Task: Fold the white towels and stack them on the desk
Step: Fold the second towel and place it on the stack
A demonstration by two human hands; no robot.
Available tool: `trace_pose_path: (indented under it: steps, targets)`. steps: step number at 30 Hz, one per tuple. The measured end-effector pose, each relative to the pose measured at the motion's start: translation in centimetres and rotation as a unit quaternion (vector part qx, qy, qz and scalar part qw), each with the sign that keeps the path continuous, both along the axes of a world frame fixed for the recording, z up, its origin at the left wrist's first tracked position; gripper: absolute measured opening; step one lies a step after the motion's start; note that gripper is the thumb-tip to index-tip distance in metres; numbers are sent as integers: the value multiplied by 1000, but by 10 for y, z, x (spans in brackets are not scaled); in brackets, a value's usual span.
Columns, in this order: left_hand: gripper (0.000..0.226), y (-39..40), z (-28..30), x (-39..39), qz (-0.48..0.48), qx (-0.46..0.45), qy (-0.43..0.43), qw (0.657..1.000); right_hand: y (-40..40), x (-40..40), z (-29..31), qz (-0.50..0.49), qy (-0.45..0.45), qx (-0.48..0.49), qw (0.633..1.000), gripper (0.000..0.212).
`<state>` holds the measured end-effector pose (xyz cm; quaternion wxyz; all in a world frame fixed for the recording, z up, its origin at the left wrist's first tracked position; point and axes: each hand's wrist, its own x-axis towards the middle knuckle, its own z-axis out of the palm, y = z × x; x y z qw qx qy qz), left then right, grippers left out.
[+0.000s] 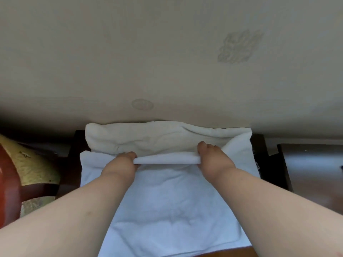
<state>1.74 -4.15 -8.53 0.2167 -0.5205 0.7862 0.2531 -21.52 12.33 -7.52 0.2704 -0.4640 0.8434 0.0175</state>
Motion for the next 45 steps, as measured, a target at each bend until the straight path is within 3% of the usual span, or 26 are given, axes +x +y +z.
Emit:
trace_pose_path:
  steps: [4, 7, 12, 15, 19, 21, 28, 31, 34, 36, 38, 40, 43, 45]
  targets:
    - [24, 13, 64, 9, -78, -40, 89, 992, 27, 6, 59, -35, -13, -49, 998, 16]
    - [41, 50, 126, 27, -122, -77, 107, 984, 61, 26, 111, -25, 15, -31, 999, 45]
    - [40, 102, 205, 26, -308, -115, 123, 936, 108, 53, 190, 28, 59, -59, 996, 43]
    - [37, 123, 249, 3, -414, -115, 209, 878, 126, 67, 232, 73, 87, -98, 989, 34]
    - [33, 154, 299, -26, -512, -132, 333, 781, 170, 69, 275, -9, 91, -203, 975, 27]
    - [33, 169, 316, -42, -546, -119, 359, 747, 201, 64, 290, -32, 113, -225, 967, 25]
    - [30, 258, 368, -88, -689, -76, 380, 613, 315, 76, 338, -60, 266, -220, 937, 39]
    - [27, 319, 394, -105, -755, -63, 396, 519, 378, 79, 353, -33, 354, -175, 918, 47]
    - [23, 392, 415, -122, -815, -90, 357, 448, 447, 81, 359, -44, 410, -188, 892, 51]
    - [25, 443, 421, -132, -826, -110, 348, 430, 498, 87, 364, -85, 401, -198, 890, 51]
    - [30, 497, 422, -139, -826, -70, 371, 418, 555, 95, 369, -143, 382, -197, 892, 46]
    - [20, 566, 421, -149, -785, 22, 416, 459, 613, 97, 374, -195, 361, -191, 892, 36]
    - [36, 663, 414, -169, -686, 70, 470, 551, 702, 88, 386, -252, 318, -206, 890, 29]
    - [25, 720, 419, -181, -715, 119, 492, 483, 760, 85, 395, -317, 317, -244, 860, 30]
